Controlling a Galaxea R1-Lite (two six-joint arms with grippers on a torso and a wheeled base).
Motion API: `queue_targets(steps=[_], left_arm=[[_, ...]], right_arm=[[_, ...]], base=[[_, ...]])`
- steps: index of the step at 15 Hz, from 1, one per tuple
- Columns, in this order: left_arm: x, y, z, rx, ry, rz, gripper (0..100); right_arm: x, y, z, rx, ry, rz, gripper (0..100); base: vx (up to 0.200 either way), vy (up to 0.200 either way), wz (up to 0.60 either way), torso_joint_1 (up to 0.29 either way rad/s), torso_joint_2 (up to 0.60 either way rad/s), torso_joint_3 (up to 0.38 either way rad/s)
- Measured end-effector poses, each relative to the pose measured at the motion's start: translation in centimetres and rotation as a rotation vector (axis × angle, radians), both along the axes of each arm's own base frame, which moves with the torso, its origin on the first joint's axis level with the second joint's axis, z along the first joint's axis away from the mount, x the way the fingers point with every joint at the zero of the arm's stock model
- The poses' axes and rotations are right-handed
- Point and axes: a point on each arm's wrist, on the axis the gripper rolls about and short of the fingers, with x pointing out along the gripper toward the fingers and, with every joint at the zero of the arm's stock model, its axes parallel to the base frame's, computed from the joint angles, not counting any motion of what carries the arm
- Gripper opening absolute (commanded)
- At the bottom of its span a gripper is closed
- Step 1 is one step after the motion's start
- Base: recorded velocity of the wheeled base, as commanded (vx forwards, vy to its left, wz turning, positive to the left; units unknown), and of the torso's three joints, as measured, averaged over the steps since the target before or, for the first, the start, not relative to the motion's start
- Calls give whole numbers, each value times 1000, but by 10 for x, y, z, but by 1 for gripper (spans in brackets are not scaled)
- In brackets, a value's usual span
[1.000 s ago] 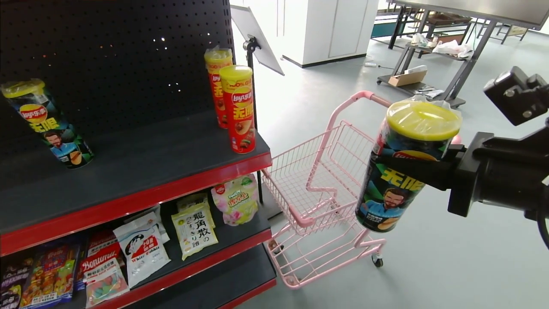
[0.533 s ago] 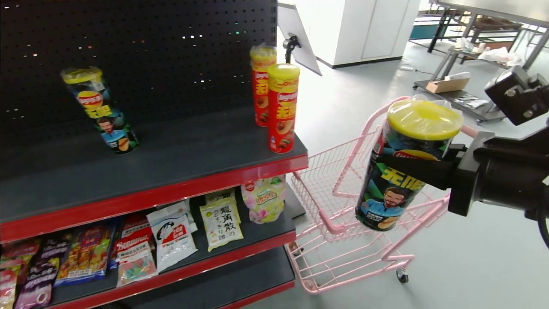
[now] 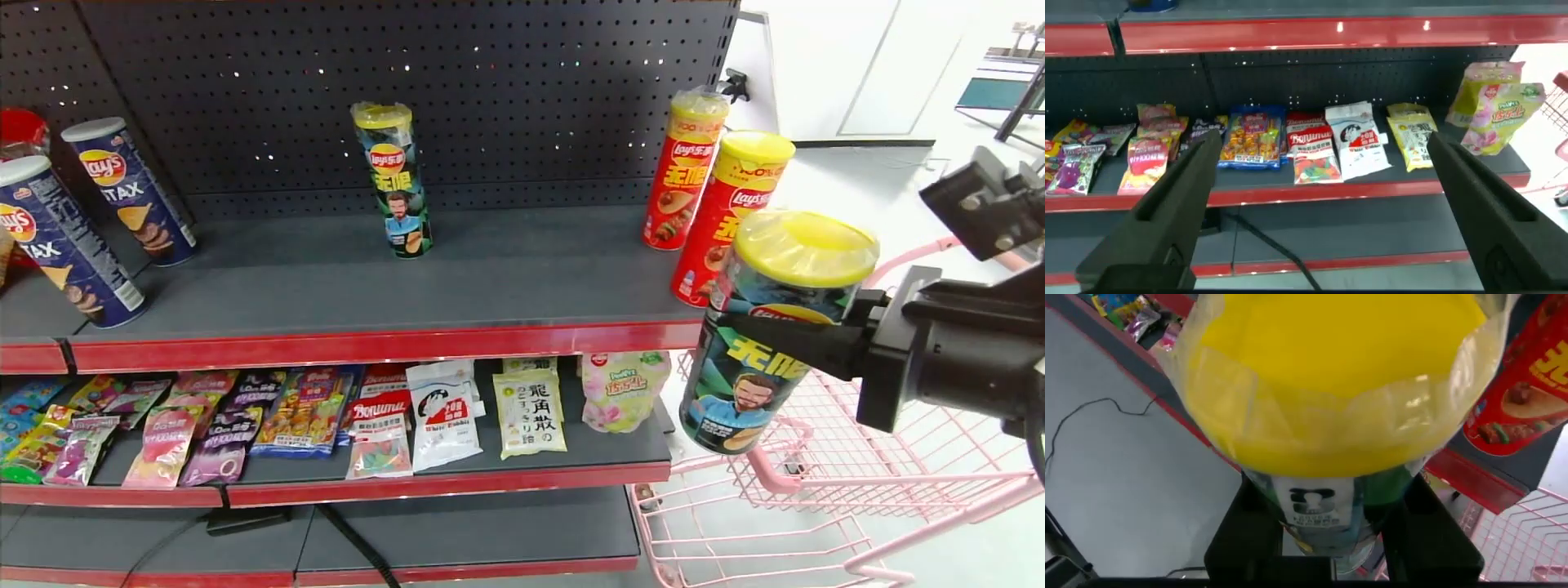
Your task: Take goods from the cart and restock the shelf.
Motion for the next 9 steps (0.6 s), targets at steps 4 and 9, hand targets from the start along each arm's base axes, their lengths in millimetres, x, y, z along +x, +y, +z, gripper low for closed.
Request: queue_targets(steps=[4, 9], left_arm=[[0, 0, 0, 0, 0, 0, 100], [0, 0, 0, 0, -1, 1, 100]], right_arm=[[-13, -4, -1, 18, -4, 99, 0], [-16, -4, -6, -14, -19, 120, 0]], base=[[0, 150, 0, 2, 3, 1], [0, 200, 0, 2, 0, 4]])
